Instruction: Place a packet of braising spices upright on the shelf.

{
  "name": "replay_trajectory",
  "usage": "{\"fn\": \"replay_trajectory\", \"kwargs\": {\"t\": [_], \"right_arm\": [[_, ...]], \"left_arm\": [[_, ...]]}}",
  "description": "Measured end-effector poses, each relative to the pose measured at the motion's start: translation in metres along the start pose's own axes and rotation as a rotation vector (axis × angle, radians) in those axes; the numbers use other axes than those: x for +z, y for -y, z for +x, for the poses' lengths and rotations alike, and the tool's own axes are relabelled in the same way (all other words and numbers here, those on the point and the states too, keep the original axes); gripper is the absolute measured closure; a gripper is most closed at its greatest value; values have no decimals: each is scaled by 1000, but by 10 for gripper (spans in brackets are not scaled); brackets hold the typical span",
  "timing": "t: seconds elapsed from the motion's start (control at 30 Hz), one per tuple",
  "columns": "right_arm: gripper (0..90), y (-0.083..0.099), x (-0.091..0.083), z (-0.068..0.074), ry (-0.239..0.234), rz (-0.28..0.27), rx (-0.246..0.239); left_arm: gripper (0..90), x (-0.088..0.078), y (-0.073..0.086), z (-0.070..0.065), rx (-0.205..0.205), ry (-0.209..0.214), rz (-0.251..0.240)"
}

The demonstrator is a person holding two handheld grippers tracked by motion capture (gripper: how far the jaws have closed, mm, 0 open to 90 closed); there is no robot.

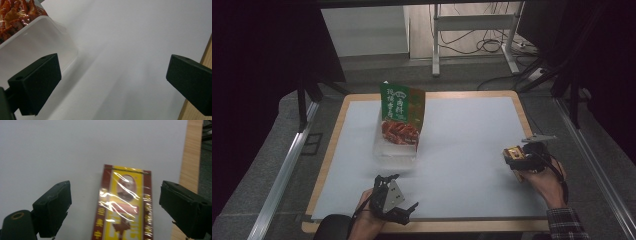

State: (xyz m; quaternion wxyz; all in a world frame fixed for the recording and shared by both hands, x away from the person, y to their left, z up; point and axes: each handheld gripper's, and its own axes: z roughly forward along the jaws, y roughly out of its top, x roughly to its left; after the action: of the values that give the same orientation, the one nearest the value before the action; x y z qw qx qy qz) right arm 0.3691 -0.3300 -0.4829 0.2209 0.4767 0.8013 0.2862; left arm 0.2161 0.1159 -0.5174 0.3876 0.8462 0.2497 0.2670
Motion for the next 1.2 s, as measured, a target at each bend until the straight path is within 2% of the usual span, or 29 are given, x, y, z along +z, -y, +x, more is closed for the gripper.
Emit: {"fn": "replay_trajectory", "kwargs": {"t": [0.07, 0.27, 0.6, 0.8, 0.87, 0.93, 1.1, 1.17, 1.2], "right_arm": [[111, 3, 2, -5, 5, 5, 9], [117, 8, 10, -8, 21, 22, 11], [162, 13, 18, -11, 17, 61, 14], [228, 15, 21, -11, 14, 94, 20], [288, 15, 21, -10, -9, 108, 26], [305, 14, 20, -9, -15, 121, 14], [312, 11, 16, -6, -6, 116, -6], [313, 9, 13, -4, -20, 105, -4], [313, 7, 10, 0, -32, 87, -25]], "left_arm": [[0, 0, 0, 0, -2, 1, 0], [0, 0, 0, 0, 1, 1, 2], [0, 1, 0, -1, 5, 0, 4], [0, 1, 0, -1, 7, 0, 5], [0, 1, 0, -1, 8, 0, 5], [0, 0, 0, -1, 9, -1, 4], [0, 0, 0, -1, 8, -2, 1], [0, 0, 0, -1, 8, -3, 0], [0, 0, 0, -1, 8, -3, 0]]}}
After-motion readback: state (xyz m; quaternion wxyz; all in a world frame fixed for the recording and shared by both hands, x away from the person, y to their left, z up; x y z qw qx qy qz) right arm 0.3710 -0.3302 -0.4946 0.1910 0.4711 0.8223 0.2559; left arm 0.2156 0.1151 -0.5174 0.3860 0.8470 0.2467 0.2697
